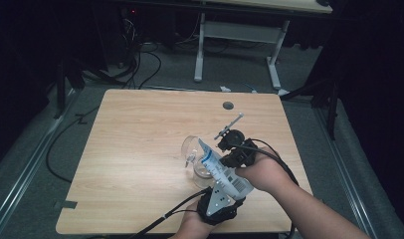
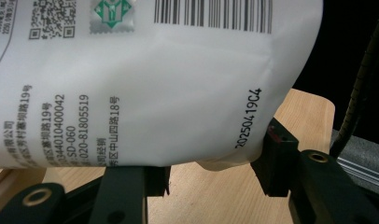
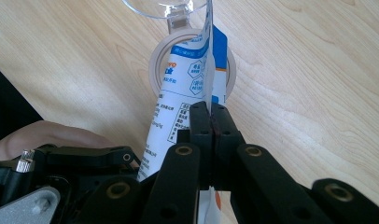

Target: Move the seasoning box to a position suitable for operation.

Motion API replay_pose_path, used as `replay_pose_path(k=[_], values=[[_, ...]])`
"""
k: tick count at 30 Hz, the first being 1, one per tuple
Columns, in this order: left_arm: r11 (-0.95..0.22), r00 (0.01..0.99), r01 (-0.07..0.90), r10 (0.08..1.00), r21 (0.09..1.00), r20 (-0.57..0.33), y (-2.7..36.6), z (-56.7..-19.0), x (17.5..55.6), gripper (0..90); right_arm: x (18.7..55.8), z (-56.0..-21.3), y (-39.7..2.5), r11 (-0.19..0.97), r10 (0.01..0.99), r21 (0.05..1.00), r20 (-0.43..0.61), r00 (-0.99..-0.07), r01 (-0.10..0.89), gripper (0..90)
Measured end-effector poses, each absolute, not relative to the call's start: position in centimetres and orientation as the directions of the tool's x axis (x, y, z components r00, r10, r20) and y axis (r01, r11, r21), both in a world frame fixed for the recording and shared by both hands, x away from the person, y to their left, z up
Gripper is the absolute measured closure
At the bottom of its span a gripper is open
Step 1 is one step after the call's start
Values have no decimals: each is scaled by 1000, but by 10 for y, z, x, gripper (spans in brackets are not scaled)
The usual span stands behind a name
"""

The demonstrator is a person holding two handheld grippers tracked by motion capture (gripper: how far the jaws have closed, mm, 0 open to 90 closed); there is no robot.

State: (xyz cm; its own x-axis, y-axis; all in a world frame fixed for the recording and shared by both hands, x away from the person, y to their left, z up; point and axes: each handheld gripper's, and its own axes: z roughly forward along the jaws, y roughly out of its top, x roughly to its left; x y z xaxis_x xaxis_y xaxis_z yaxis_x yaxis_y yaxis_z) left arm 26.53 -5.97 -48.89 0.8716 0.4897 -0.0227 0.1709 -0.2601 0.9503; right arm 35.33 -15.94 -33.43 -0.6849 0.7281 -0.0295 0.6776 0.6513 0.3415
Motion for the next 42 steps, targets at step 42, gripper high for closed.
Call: replay_pose_path(k=[42], values=[[-247,870,170,492,954,-27,-60,-484,267,546,356,-331,-157,663,719,337,-40,-694,668,898]])
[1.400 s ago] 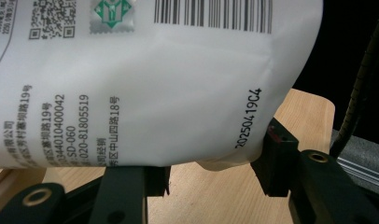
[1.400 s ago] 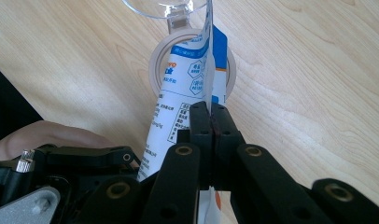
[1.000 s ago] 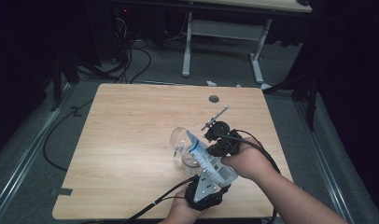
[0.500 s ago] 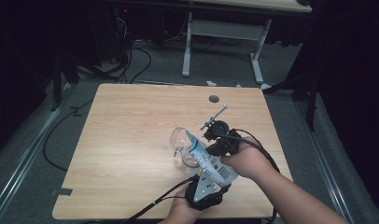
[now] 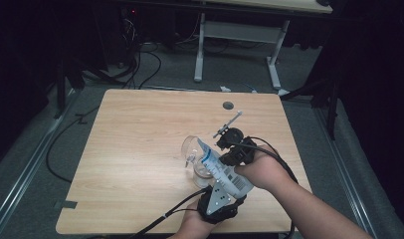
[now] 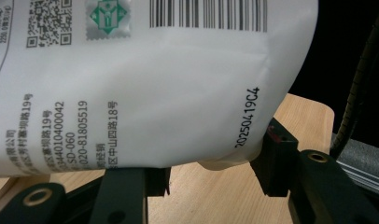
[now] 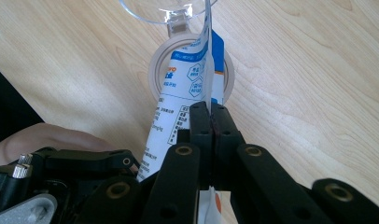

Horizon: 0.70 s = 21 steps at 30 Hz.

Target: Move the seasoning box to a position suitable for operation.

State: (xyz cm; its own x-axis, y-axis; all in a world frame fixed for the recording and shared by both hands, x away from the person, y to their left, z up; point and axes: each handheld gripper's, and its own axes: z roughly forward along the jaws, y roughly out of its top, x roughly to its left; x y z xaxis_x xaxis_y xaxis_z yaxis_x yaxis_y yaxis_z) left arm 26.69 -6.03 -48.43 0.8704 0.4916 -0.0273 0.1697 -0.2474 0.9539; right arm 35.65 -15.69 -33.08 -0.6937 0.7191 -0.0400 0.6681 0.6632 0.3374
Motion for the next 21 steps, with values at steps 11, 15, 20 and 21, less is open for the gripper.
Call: replay_pose_path(k=[11,15,20,21], values=[[-242,870,169,492,955,-29,-61,-484,267,547,358,-331,-156,667,715,339,-40,-698,664,898],[-237,870,171,492,957,-33,-61,-484,267,548,358,-330,-156,668,715,336,-43,-698,663,897],[-237,870,170,492,957,-33,-61,-483,267,548,358,-331,-156,668,715,336,-42,-697,664,898],[-236,870,170,491,957,-33,-61,-483,267,549,358,-331,-156,668,714,339,-42,-699,662,898]])
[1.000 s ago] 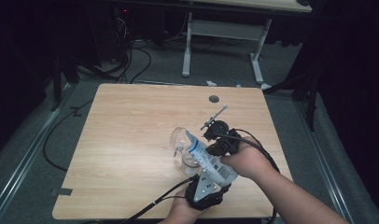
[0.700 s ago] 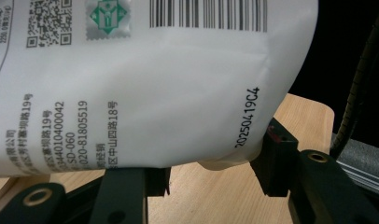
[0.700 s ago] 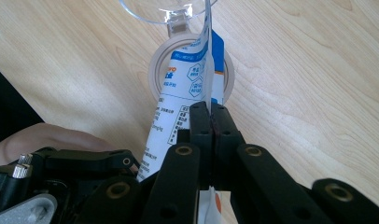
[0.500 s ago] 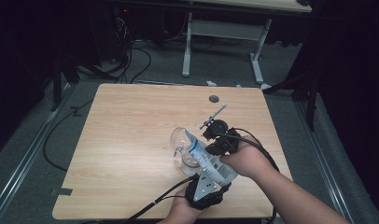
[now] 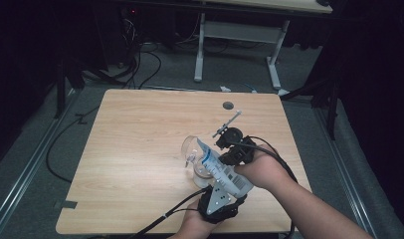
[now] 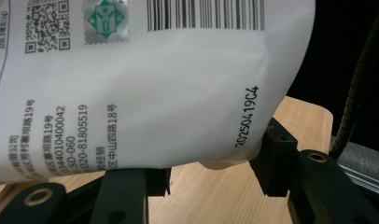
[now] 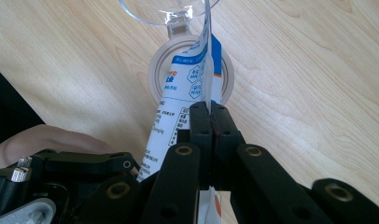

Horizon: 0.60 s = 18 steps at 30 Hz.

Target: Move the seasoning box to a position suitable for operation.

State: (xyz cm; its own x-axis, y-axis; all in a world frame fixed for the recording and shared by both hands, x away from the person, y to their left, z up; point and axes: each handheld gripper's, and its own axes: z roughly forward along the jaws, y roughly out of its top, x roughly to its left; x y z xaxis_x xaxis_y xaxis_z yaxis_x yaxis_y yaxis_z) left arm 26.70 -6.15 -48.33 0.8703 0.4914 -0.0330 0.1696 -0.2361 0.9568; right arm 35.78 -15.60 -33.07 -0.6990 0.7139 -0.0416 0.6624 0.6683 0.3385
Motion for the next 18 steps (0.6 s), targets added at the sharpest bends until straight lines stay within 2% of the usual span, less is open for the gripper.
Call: replay_pose_path(k=[18], values=[[-232,870,163,492,959,-29,-61,-482,267,550,357,-329,-154,671,711,340,-45,-701,659,899]])
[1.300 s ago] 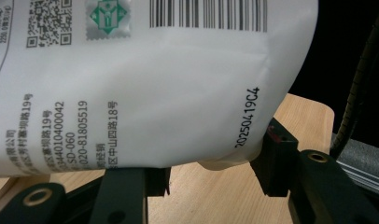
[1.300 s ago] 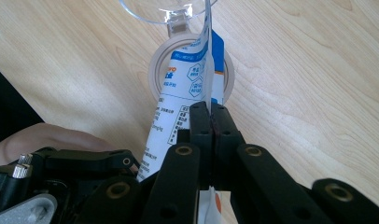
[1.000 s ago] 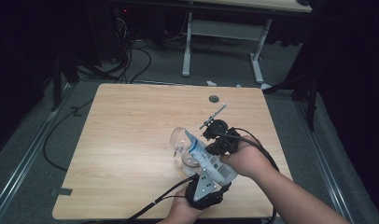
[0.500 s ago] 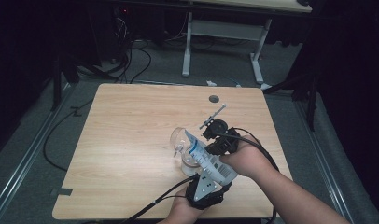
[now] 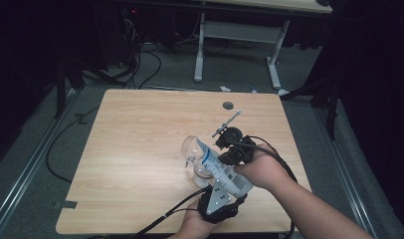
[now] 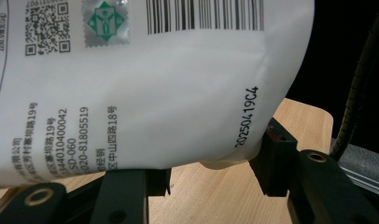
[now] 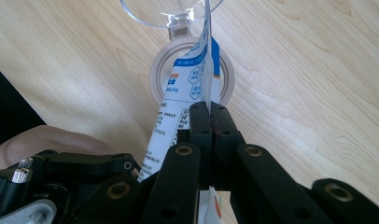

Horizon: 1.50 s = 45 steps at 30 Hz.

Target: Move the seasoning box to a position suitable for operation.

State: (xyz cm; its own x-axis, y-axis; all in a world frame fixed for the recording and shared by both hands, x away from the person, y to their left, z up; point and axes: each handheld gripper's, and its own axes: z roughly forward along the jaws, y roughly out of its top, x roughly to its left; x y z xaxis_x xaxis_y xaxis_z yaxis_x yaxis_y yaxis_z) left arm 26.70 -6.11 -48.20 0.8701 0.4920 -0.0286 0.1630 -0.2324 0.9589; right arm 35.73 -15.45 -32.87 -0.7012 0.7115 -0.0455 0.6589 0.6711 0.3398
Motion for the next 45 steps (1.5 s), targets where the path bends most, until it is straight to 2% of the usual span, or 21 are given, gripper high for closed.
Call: replay_pose_path(k=[45], values=[[-215,868,170,495,962,-43,-62,-479,270,560,361,-327,-153,676,708,343,-58,-704,652,899]])
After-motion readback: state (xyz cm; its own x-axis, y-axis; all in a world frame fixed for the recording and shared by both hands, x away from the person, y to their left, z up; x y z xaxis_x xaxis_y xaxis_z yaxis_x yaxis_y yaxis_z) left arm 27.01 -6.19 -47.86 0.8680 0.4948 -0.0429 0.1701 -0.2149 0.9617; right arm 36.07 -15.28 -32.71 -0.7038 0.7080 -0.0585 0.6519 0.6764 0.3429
